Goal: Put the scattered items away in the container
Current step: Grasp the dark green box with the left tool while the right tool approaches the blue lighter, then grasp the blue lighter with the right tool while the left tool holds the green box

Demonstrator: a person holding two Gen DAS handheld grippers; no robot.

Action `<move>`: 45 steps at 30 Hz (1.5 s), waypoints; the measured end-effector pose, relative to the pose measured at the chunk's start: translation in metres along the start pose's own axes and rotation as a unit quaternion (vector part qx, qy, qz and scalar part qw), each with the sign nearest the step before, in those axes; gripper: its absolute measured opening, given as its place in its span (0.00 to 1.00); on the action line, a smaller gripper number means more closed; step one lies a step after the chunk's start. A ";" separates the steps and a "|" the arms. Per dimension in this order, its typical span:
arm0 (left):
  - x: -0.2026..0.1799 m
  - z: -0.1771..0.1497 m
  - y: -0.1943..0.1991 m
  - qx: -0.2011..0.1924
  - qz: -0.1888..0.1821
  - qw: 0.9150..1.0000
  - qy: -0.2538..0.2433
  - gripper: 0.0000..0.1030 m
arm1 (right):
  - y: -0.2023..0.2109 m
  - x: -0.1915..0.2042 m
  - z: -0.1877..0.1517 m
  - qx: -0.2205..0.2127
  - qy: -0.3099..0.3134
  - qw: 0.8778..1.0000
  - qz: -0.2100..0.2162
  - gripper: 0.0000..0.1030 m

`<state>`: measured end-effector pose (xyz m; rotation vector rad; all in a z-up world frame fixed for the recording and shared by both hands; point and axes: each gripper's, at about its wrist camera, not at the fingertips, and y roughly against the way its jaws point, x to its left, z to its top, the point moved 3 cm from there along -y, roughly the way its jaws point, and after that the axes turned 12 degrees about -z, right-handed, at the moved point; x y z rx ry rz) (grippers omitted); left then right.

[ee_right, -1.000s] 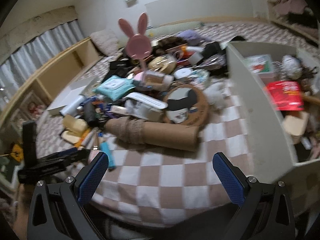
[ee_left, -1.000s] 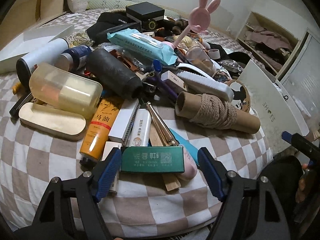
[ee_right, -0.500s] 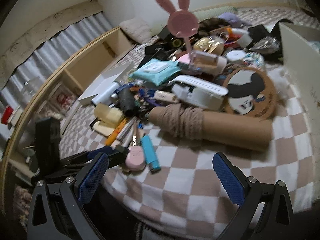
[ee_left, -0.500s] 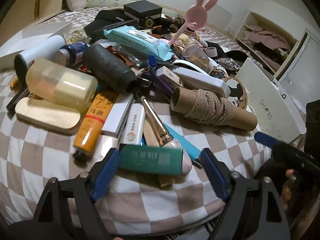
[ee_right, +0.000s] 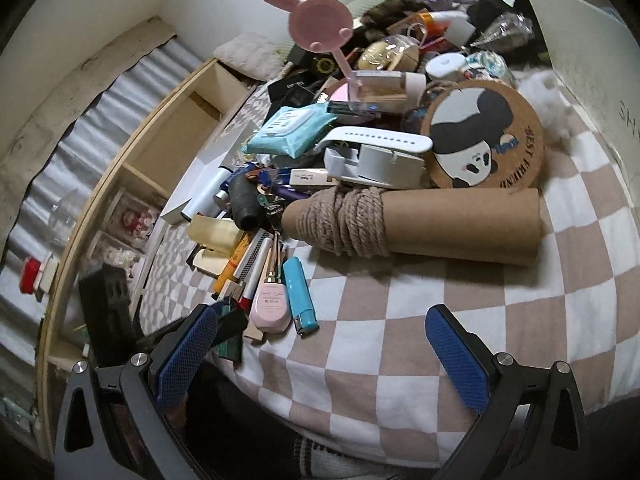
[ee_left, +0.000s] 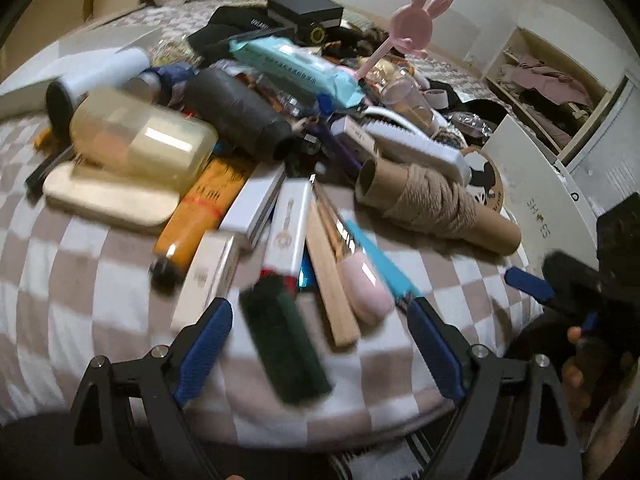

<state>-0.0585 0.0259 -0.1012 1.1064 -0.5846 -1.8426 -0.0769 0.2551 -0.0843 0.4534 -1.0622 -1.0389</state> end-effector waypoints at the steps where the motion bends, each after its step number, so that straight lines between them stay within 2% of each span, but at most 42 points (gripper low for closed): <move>1: 0.001 -0.004 0.002 0.003 0.001 1.000 0.008 0.87 | 0.000 0.000 0.000 0.001 -0.002 1.000 0.001 1.00; 4: 0.004 -0.011 0.005 0.005 -0.004 1.000 0.023 0.83 | -0.002 0.001 -0.001 0.005 0.001 1.000 0.000 1.00; 6: 0.003 -0.012 0.004 0.006 -0.006 1.000 0.023 0.71 | -0.004 0.003 -0.002 0.009 0.006 1.000 -0.003 1.00; 11: 0.000 -0.012 -0.002 0.018 0.006 1.000 0.015 0.70 | -0.005 0.005 -0.004 0.013 0.016 1.000 -0.012 1.00; 13: 0.000 -0.012 -0.003 0.019 0.014 1.000 0.012 0.67 | -0.005 0.003 -0.005 0.014 0.012 1.000 -0.010 1.00; 15: 0.002 -0.013 -0.003 0.018 0.020 1.000 0.014 0.52 | -0.005 0.002 -0.004 0.015 0.009 1.000 -0.006 1.00; 17: 0.004 -0.013 -0.002 0.017 0.019 1.000 0.018 0.49 | -0.006 0.002 -0.004 0.016 0.009 1.000 -0.006 1.00; 20: 0.004 -0.013 -0.001 0.015 0.025 0.999 0.016 0.39 | -0.007 0.004 -0.005 0.017 0.014 1.000 -0.010 1.00; 21: 0.005 -0.012 -0.001 0.014 0.027 0.999 0.016 0.32 | -0.007 0.004 -0.005 0.017 0.016 1.000 -0.011 1.00; 23: 0.007 -0.012 0.002 0.010 0.027 0.999 0.022 0.29 | -0.007 0.005 -0.006 0.017 0.018 1.000 -0.014 1.00; 24: 0.008 -0.011 0.004 0.006 0.030 0.999 0.025 0.21 | -0.007 0.005 -0.006 0.017 0.019 1.000 -0.017 1.00; 25: 0.009 -0.011 0.006 0.003 0.033 0.999 0.028 0.19 | -0.007 0.005 -0.007 0.017 0.022 0.999 -0.020 1.00; 28: 0.013 -0.011 0.009 0.001 0.043 0.999 0.034 0.18 | -0.008 0.008 -0.008 0.015 0.034 0.999 -0.035 1.00; 31: 0.010 -0.013 0.010 0.006 0.030 0.999 0.034 0.19 | -0.009 0.017 -0.012 0.009 0.066 0.996 -0.062 1.00; 32: 0.008 -0.014 0.011 0.005 0.027 0.999 0.030 0.28 | -0.010 0.021 -0.013 0.007 0.081 0.994 -0.071 1.00; 33: 0.006 -0.015 0.012 0.003 0.023 0.999 0.027 0.45 | -0.011 0.026 -0.015 0.005 0.095 0.992 -0.079 1.00; 34: 0.004 -0.015 0.013 -0.002 0.019 1.000 0.024 0.55 | -0.013 0.030 -0.017 0.003 0.108 0.991 -0.084 1.00; 35: 0.002 -0.016 0.015 -0.005 0.017 1.000 0.021 0.62 | -0.014 0.034 -0.020 0.003 0.120 0.989 -0.088 1.00; 36: 0.000 -0.017 0.016 -0.009 0.017 1.000 0.017 0.62 | -0.017 0.037 -0.022 0.006 0.130 0.987 -0.090 0.98; 40: -0.002 -0.021 0.011 0.002 0.026 1.000 0.010 0.62 | -0.037 0.047 -0.026 0.031 0.173 0.978 -0.111 0.59; 43: -0.004 -0.023 0.007 0.009 0.036 0.999 0.004 0.62 | -0.054 0.053 -0.026 0.051 0.207 0.968 -0.130 0.44; 45: -0.005 -0.023 0.005 0.009 0.039 0.999 -0.001 0.62 | -0.060 0.059 -0.023 0.050 0.238 0.959 -0.144 0.41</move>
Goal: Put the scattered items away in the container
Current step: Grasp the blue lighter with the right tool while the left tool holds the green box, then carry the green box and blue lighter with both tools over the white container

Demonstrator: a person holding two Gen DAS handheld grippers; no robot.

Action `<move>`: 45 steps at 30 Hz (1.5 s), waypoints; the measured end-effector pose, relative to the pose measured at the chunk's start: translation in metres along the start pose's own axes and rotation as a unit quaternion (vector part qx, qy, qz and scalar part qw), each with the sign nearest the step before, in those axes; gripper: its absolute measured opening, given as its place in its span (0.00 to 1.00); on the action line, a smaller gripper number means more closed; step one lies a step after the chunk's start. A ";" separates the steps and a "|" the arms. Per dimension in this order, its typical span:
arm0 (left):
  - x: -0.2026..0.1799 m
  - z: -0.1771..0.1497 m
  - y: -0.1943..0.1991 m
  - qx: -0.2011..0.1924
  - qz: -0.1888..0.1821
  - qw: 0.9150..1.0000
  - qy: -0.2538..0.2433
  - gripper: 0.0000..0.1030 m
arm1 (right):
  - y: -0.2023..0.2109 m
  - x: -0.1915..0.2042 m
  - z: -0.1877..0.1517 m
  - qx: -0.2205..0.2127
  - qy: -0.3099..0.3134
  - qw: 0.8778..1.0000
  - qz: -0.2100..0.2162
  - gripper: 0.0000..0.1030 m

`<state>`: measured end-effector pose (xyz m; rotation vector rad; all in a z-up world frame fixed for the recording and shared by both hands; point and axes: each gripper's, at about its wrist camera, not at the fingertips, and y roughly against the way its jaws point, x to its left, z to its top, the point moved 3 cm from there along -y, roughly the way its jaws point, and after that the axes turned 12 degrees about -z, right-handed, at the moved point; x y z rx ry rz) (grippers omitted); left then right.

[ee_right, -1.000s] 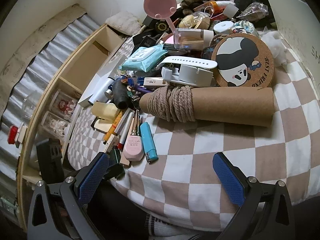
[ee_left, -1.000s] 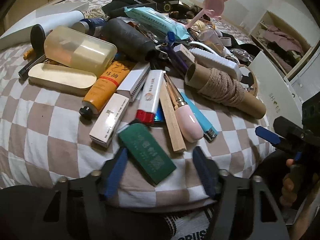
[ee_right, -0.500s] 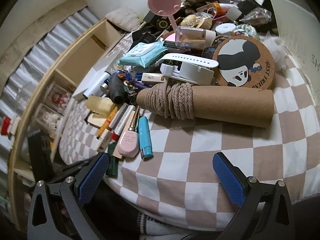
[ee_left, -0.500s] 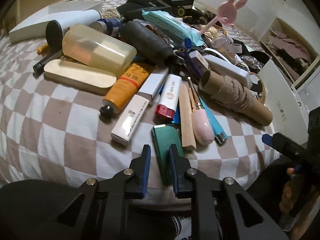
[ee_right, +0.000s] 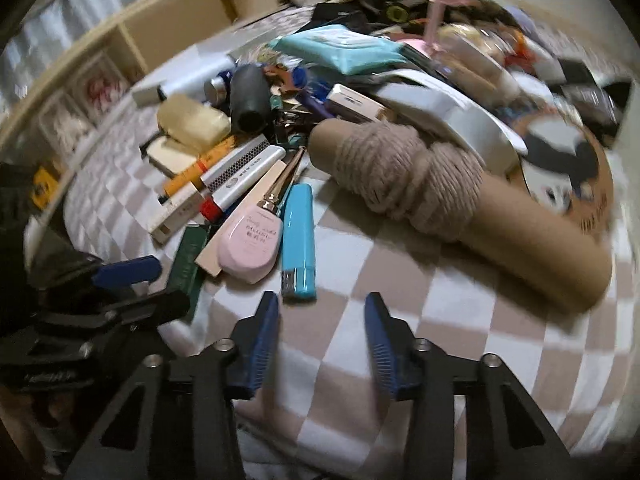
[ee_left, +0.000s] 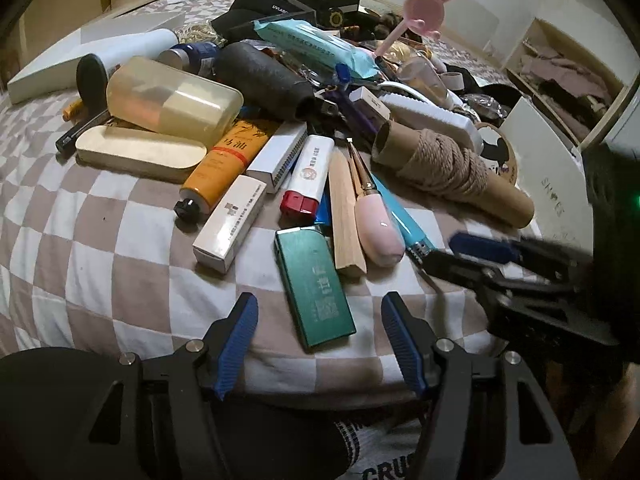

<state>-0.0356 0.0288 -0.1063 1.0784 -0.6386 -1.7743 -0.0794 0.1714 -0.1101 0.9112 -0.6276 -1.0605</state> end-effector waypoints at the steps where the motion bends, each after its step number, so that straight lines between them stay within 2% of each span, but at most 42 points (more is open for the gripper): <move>1: -0.001 0.000 -0.001 0.000 0.002 1.000 -0.002 0.62 | -0.002 0.002 0.003 -0.001 0.013 1.000 -0.006 0.41; 7: -0.004 0.000 -0.009 0.004 0.023 1.000 -0.015 0.62 | -0.014 0.016 0.016 -0.001 0.078 0.997 -0.026 0.33; 14: -0.010 0.000 -0.019 0.002 0.056 0.998 -0.036 0.61 | -0.021 0.019 0.026 -0.008 0.092 0.995 -0.039 0.32; 16: -0.009 0.000 -0.020 0.001 0.063 0.997 -0.038 0.54 | -0.025 0.019 0.029 -0.008 0.092 0.995 -0.041 0.30; 18: -0.007 0.000 -0.018 -0.002 0.063 0.997 -0.036 0.39 | -0.024 0.018 0.029 -0.009 0.088 0.995 -0.040 0.23; 20: -0.004 0.000 -0.016 -0.004 0.061 0.998 -0.029 0.34 | -0.023 0.016 0.027 -0.010 0.079 0.996 -0.036 0.21; 26: -0.005 -0.001 -0.014 -0.009 0.058 0.998 -0.025 0.30 | -0.011 0.009 0.012 -0.011 0.045 0.999 -0.025 0.21; 34: -0.009 0.000 -0.007 -0.025 0.043 0.999 -0.019 0.29 | 0.011 -0.008 -0.009 -0.014 -0.032 0.999 0.013 0.21; 45: -0.013 0.001 0.014 -0.050 0.033 0.998 -0.013 0.29 | 0.030 -0.018 -0.015 -0.030 -0.111 0.992 0.056 0.21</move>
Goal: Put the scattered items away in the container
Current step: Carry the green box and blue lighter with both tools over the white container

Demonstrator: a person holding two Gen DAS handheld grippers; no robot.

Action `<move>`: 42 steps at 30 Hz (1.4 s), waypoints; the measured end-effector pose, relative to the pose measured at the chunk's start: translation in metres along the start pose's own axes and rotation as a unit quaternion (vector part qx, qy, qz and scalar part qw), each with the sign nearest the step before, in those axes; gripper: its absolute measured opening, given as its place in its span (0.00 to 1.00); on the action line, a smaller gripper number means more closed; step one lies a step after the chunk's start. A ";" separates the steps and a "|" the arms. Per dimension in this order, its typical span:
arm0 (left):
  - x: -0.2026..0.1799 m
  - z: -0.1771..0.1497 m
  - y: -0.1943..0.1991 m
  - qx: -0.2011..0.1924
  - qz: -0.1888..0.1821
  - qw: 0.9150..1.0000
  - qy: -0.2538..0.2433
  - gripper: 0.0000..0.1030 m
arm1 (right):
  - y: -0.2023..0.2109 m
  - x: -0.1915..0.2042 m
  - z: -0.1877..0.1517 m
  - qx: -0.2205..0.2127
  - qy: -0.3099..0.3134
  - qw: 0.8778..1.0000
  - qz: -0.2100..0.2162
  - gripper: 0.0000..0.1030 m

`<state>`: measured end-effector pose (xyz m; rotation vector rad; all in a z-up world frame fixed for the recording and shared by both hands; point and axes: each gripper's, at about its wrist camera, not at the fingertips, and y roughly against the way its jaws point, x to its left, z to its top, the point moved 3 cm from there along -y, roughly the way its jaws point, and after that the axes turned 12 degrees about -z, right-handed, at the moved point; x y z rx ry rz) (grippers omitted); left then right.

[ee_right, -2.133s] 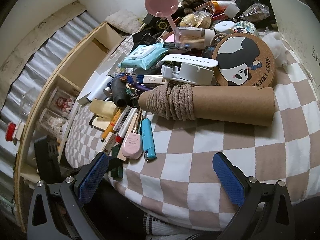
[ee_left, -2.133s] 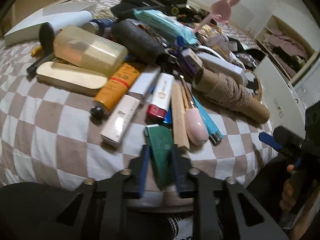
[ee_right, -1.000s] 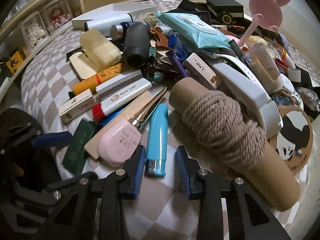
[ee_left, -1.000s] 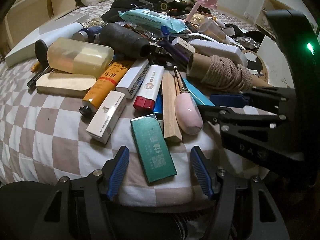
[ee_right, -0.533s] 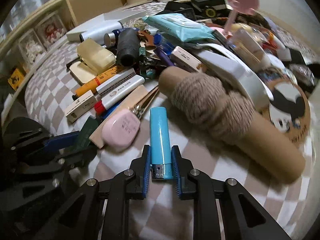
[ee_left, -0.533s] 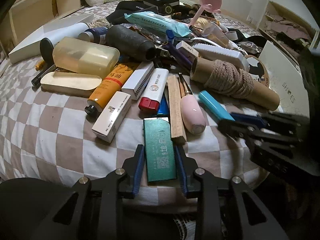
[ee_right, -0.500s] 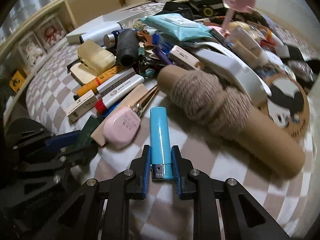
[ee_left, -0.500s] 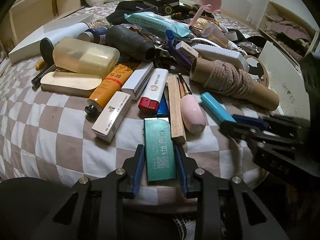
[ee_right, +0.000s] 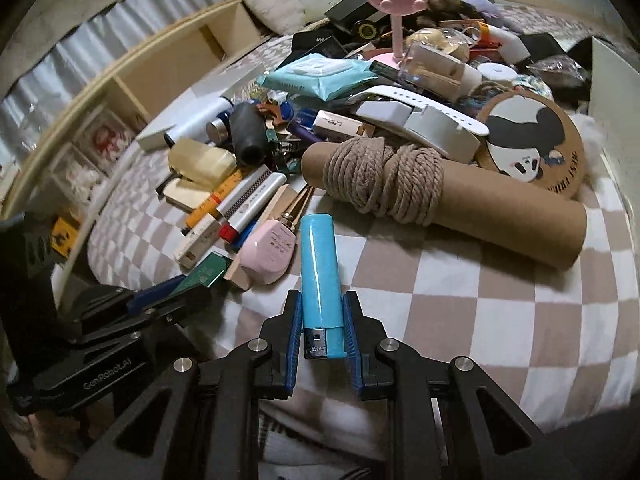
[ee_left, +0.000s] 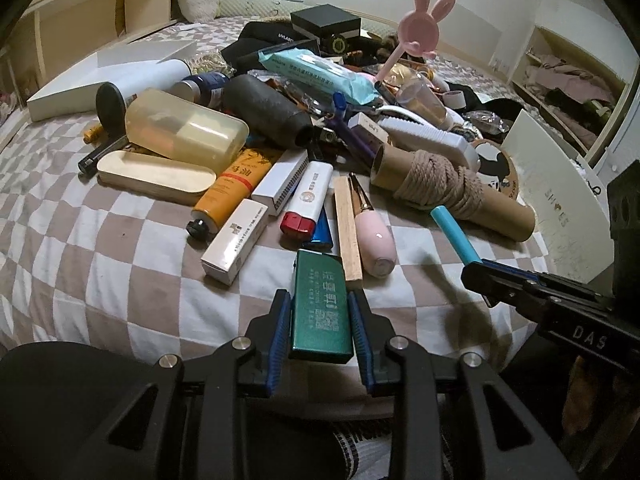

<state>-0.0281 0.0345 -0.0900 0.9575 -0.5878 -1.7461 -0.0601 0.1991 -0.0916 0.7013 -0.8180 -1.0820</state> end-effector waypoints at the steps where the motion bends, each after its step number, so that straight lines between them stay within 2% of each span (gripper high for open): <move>1: 0.000 0.001 0.002 -0.002 0.000 1.000 -0.001 0.29 | 0.002 -0.001 0.000 -0.001 -0.005 1.000 0.003 0.21; 10: -0.008 0.015 0.022 -0.031 -0.009 0.999 -0.006 0.29 | 0.037 -0.014 0.017 -0.046 -0.052 0.997 0.030 0.21; 18: -0.032 0.042 0.050 -0.074 -0.032 0.996 -0.029 0.29 | 0.074 -0.028 0.037 -0.094 -0.066 0.993 0.023 0.21; 27: -0.073 0.065 0.070 -0.110 -0.076 0.989 -0.058 0.29 | 0.127 -0.066 0.049 -0.158 -0.098 0.983 0.003 0.21; 35: -0.116 0.079 0.073 -0.120 -0.112 0.982 -0.090 0.29 | 0.185 -0.129 0.044 -0.216 -0.154 0.963 -0.042 0.21; 42: -0.158 0.087 0.068 -0.119 -0.149 0.975 -0.118 0.29 | 0.217 -0.195 0.026 -0.238 -0.212 0.942 -0.106 0.21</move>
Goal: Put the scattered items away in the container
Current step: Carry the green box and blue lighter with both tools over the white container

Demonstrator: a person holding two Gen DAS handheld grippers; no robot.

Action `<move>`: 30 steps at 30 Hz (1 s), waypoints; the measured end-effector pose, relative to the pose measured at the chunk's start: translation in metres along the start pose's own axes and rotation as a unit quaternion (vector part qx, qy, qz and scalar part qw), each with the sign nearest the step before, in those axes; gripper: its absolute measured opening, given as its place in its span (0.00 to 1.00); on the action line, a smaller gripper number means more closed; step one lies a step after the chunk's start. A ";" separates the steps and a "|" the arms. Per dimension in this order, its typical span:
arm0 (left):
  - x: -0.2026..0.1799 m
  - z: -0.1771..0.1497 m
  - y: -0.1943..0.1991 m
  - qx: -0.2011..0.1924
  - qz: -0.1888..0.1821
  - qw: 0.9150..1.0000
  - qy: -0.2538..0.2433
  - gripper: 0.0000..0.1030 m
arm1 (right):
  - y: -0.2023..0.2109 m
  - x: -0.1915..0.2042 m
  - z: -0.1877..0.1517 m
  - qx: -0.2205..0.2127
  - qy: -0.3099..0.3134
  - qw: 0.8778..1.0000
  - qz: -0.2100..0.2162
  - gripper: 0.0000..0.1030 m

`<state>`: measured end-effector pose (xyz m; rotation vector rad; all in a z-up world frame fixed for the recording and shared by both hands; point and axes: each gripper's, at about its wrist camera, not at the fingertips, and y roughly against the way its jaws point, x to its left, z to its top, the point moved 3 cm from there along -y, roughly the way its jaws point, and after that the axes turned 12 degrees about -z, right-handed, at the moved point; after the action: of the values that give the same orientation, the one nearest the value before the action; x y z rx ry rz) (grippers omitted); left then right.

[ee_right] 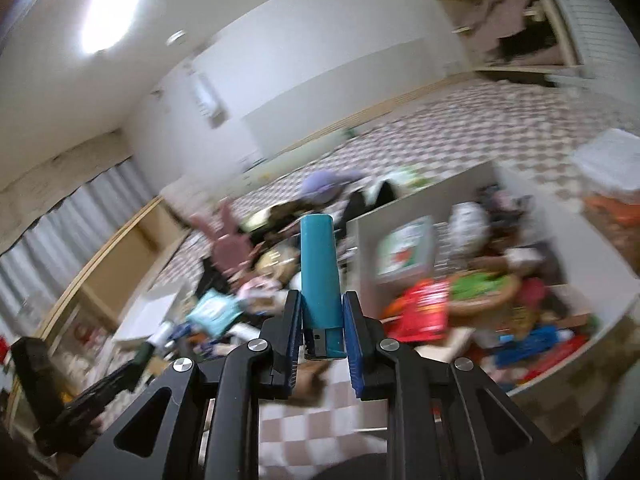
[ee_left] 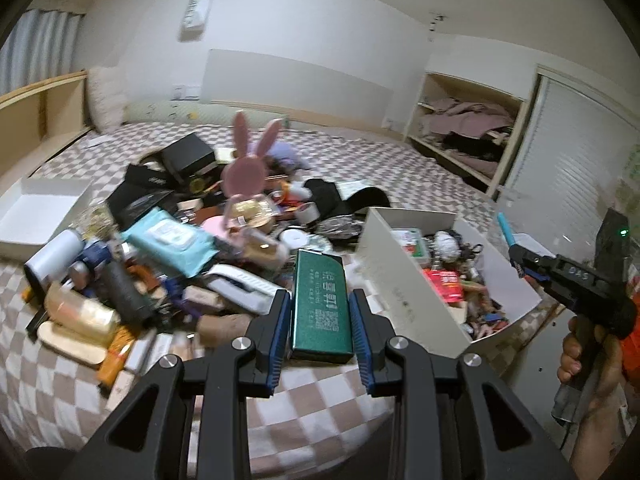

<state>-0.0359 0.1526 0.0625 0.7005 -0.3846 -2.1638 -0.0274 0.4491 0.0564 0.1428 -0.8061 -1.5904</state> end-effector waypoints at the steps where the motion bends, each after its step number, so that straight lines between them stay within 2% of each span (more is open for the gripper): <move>1: -0.005 0.001 -0.002 0.001 -0.006 1.000 -0.003 0.29 | 0.002 -0.010 0.002 -0.003 -0.005 1.000 -0.012 0.21; 9: -0.044 0.006 -0.027 0.016 -0.049 0.998 -0.031 0.29 | -0.002 -0.072 0.013 0.006 0.008 0.995 -0.103 0.21; 17: -0.077 0.009 -0.053 0.033 -0.080 0.995 -0.047 0.29 | -0.014 -0.100 0.015 0.029 0.039 0.986 -0.161 0.21; 22: -0.091 0.009 -0.068 0.041 -0.093 0.993 -0.053 0.29 | -0.025 -0.110 0.016 0.036 0.046 0.982 -0.178 0.21; 30: -0.103 0.006 -0.091 0.060 -0.102 0.991 -0.058 0.29 | -0.038 -0.130 0.017 0.055 0.019 0.983 -0.175 0.21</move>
<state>-0.0418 0.2904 0.0591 0.7088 -0.5269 -2.3976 -0.0404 0.5737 0.0022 0.4124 -0.8747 -1.8652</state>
